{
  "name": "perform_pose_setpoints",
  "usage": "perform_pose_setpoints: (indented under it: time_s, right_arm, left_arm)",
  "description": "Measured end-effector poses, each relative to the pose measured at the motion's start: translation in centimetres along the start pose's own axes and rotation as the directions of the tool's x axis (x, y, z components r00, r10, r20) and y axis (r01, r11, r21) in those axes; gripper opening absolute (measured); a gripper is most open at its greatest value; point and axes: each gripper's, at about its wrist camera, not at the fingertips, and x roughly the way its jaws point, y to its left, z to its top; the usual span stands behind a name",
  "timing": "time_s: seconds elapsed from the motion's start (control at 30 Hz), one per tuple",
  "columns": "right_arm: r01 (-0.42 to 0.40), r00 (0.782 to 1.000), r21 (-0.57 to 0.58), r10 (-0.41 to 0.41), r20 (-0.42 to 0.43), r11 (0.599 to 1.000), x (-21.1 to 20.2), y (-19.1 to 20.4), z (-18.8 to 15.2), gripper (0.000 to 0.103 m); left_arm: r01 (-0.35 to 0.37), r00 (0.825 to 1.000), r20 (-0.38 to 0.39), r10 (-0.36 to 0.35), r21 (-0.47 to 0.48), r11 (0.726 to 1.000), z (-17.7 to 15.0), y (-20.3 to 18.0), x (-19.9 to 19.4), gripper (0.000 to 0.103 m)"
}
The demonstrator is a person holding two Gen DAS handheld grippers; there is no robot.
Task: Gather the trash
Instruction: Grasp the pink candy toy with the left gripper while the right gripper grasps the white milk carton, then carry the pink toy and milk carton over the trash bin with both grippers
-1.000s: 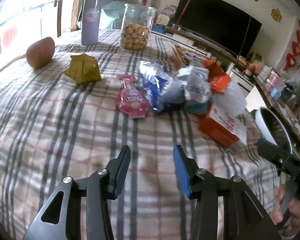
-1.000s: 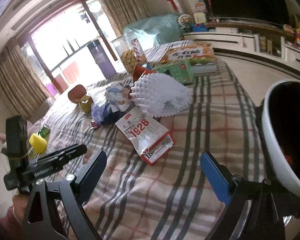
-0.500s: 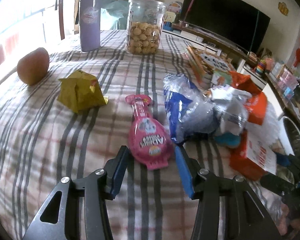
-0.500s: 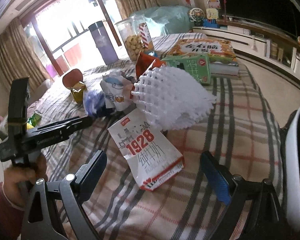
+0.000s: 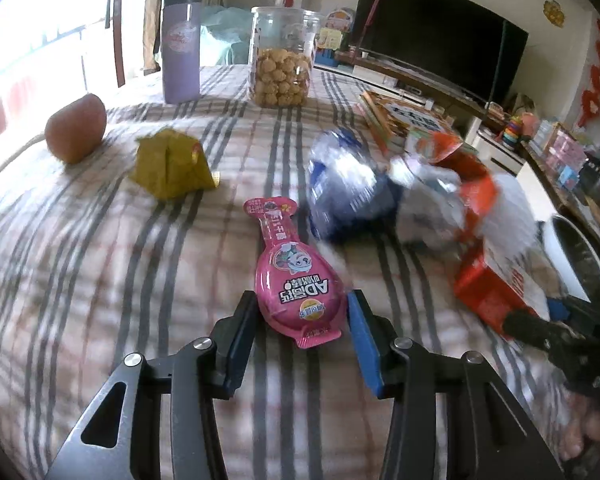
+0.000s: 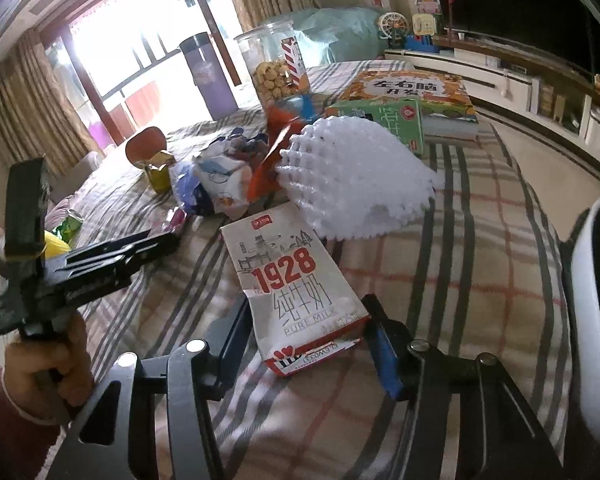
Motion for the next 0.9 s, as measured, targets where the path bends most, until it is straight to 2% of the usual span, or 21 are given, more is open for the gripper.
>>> perform_pose_setpoints:
  time_s: [0.2,0.4,0.5,0.6,0.67,0.73,0.83,0.9]
  right_arm:
    - [-0.024,1.000,0.043,0.023,0.014,0.999,-1.9,-0.2,-1.9,0.054]
    - [-0.026,0.999,0.078,0.023,0.037,0.997,-3.6,-0.6,-3.1,0.051]
    - [-0.019,1.000,0.075,0.017,0.018,0.997,-3.8,-0.5,-3.6,0.052]
    - [-0.013,1.000,0.073,0.012,0.007,0.997,-3.8,-0.4,-3.5,0.056]
    - [0.005,1.000,0.056,-0.005,0.000,0.998,-3.6,-0.1,-3.2,0.067]
    - [0.026,1.000,0.023,-0.025,-0.007,0.999,-3.1,0.4,-2.7,0.070]
    - [0.044,0.999,-0.019,-0.044,-0.014,0.999,-2.2,1.1,-2.2,0.069]
    - [0.047,0.998,-0.034,-0.048,-0.027,0.998,-1.7,1.3,-2.2,0.057]
  left_arm:
    - [0.049,0.999,-0.006,-0.049,-0.003,0.999,-2.7,-0.6,-2.8,0.044]
    - [0.089,0.996,-0.005,-0.089,0.052,0.995,-4.8,-2.8,-5.2,0.044]
    - [0.104,0.995,-0.010,-0.104,0.069,0.992,-5.5,-3.6,-5.7,0.044]
    - [0.112,0.994,-0.016,-0.111,0.064,0.992,-6.0,-3.7,-6.1,0.044]
    - [0.108,0.994,-0.017,-0.107,0.062,0.992,-6.1,-3.6,-6.3,0.044]
    - [0.108,0.994,-0.020,-0.107,0.057,0.993,-6.3,-3.5,-6.5,0.044]
    - [0.107,0.994,-0.020,-0.106,0.059,0.993,-6.5,-3.7,-6.8,0.044]
    - [0.111,0.994,-0.018,-0.110,0.063,0.992,-6.6,-4.1,-6.9,0.044]
